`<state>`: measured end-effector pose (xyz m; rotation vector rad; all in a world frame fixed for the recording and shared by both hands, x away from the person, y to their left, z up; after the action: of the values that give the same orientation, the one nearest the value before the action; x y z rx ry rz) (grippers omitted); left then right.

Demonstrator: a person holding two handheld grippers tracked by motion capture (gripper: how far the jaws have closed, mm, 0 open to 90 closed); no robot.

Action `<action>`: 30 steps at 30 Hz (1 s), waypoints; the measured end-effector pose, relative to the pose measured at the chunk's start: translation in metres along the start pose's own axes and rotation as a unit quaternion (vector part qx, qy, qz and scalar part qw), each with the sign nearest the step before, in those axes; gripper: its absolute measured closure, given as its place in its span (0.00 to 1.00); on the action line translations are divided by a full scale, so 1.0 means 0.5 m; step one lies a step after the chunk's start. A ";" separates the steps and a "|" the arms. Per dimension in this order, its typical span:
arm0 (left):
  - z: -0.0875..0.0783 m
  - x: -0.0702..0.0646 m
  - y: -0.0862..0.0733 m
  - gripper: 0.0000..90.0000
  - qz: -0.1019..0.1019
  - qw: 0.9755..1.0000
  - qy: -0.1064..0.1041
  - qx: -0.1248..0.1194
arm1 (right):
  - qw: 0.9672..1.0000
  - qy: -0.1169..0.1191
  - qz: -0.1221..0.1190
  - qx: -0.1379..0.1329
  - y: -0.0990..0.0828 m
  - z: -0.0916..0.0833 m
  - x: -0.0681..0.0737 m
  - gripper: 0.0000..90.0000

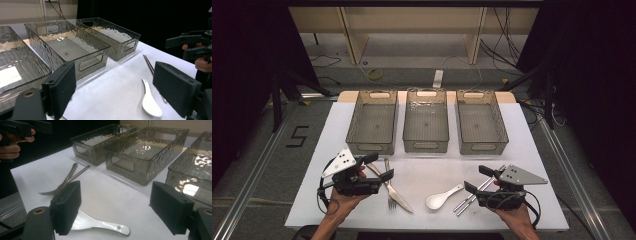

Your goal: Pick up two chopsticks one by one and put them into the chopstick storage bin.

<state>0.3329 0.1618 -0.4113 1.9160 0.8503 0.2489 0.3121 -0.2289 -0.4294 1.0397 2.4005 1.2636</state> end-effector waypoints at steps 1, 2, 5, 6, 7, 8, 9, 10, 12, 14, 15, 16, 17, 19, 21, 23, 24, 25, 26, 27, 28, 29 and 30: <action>0.000 0.000 0.000 0.20 0.001 1.000 0.000 0.000 | 1.000 0.002 -0.004 0.003 0.001 0.000 -0.001 0.29; 0.000 0.000 0.000 0.20 0.000 1.000 0.000 0.000 | 1.000 0.003 -0.008 0.006 0.003 -0.001 -0.001 0.29; 0.000 0.000 0.000 0.20 0.000 1.000 0.001 0.000 | 1.000 0.007 -0.021 0.021 0.010 -0.003 -0.006 0.29; 0.000 0.000 0.000 0.20 -0.001 1.000 0.000 0.000 | 0.999 0.007 -0.029 0.027 0.013 -0.004 -0.008 0.29; 0.000 0.000 0.000 0.20 -0.001 1.000 0.000 0.000 | 0.999 0.007 -0.029 0.027 0.013 -0.004 -0.008 0.29; 0.000 0.001 0.000 0.20 0.000 1.000 0.001 -0.001 | 0.999 0.010 -0.036 0.036 0.015 -0.006 -0.011 0.29; -0.001 0.001 0.000 0.20 0.000 1.000 0.001 0.000 | 0.996 0.014 -0.061 0.064 0.021 -0.006 -0.018 0.29; 0.000 0.000 0.000 0.20 -0.001 1.000 0.001 -0.001 | 0.996 0.014 -0.061 0.064 0.021 -0.006 -0.018 0.29; 0.000 0.000 0.000 0.20 0.000 1.000 0.002 0.000 | 0.989 0.023 -0.091 0.111 0.027 -0.005 -0.030 0.29; 0.000 0.001 0.000 0.20 0.000 1.000 0.003 0.000 | 0.987 0.023 -0.101 0.124 0.028 -0.005 -0.034 0.29; 0.000 0.002 0.000 0.20 -0.001 1.000 0.003 -0.001 | 0.984 0.021 -0.112 0.135 0.030 -0.004 -0.037 0.29; 0.000 0.002 0.000 0.20 -0.003 1.000 0.003 -0.002 | 0.982 0.021 -0.118 0.149 0.032 -0.003 -0.040 0.29; -0.001 0.003 0.000 0.20 -0.003 1.000 0.004 -0.001 | 0.975 0.015 -0.137 0.172 0.035 -0.001 -0.045 0.29; -0.003 0.005 0.000 0.20 -0.004 1.000 0.005 -0.005 | 0.972 0.014 -0.145 0.183 0.036 0.000 -0.047 0.29; -0.003 0.005 0.001 0.20 -0.004 1.000 0.006 -0.006 | 0.961 0.013 -0.170 0.215 0.041 0.007 -0.052 0.30; -0.002 0.005 0.001 0.20 -0.004 1.000 0.005 -0.005 | 0.957 0.012 -0.181 0.225 0.043 0.011 -0.054 0.30; -0.002 0.005 0.001 0.20 -0.002 1.000 0.005 -0.004 | 0.953 0.012 -0.189 0.235 0.045 0.014 -0.055 0.31; -0.002 0.005 0.001 0.20 -0.002 1.000 0.005 -0.004 | 0.950 0.010 -0.201 0.239 0.047 0.017 -0.056 0.32; -0.002 0.005 0.001 0.20 -0.002 1.000 0.004 -0.004 | 0.943 0.012 -0.218 0.253 0.051 0.026 -0.056 0.32; -0.002 0.005 0.001 0.20 -0.001 1.000 0.004 -0.003 | 0.938 0.010 -0.226 0.264 0.052 0.030 -0.056 0.33; -0.002 0.005 0.001 0.20 -0.001 1.000 0.004 -0.003 | 0.932 0.009 -0.234 0.277 0.052 0.034 -0.056 0.34; -0.002 0.005 0.001 0.20 -0.001 1.000 0.004 -0.003 | 0.932 0.009 -0.234 0.277 0.052 0.034 -0.056 0.34; -0.002 0.005 0.001 0.20 -0.002 1.000 0.004 -0.004 | 0.925 0.009 -0.243 0.291 0.052 0.038 -0.057 0.35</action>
<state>0.3346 0.1640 -0.4109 1.9069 0.8577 0.2574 0.3547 -0.2268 -0.4236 0.4714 2.8684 0.3996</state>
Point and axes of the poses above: each handheld gripper's, and its own axes: z roughly forward along the jaws, y roughly out of its top, x roughly to its left, the point moved 2 cm from there along z, roughly forward along the jaws, and after that the axes turned 15 degrees about x, right-handed, at the moved point
